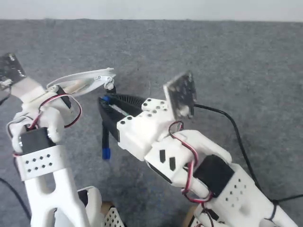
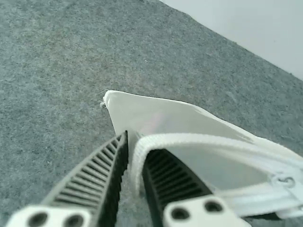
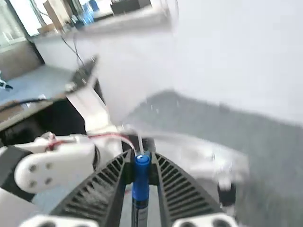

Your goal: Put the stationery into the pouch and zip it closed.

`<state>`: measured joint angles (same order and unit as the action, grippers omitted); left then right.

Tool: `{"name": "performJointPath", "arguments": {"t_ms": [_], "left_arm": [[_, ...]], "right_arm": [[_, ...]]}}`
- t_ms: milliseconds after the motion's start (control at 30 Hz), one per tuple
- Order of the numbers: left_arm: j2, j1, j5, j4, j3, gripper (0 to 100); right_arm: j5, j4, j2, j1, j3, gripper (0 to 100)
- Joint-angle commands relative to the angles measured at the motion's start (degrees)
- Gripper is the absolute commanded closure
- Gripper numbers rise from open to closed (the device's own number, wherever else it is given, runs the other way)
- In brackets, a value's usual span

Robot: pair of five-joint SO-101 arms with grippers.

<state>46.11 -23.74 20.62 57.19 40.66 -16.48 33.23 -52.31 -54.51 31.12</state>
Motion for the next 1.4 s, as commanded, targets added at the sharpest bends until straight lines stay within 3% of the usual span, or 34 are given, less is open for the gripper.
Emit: {"name": "performJointPath", "arguments": {"t_ms": [0, 233, 600, 1067, 1367], "left_arm": [[2.2, 0.3, -0.4, -0.4, -2.3, 99], [2.2, 0.3, -0.4, -0.4, -2.3, 99], [2.2, 0.2, -0.4, -0.4, -2.3, 99], [2.2, -1.6, -0.4, -0.6, -2.3, 99], [2.2, -1.3, -0.4, -0.6, -2.3, 99]], "right_arm": [[4.3, -8.7, -3.5, -0.4, 0.8, 99.3], [8.5, -21.8, -4.1, -0.4, 5.8, 99.3], [21.1, -46.3, -3.5, 0.4, 13.8, 99.3], [21.0, -63.2, 13.5, 8.5, 14.6, 99.3], [17.1, -64.0, 16.2, 7.6, 14.0, 99.3]]}}
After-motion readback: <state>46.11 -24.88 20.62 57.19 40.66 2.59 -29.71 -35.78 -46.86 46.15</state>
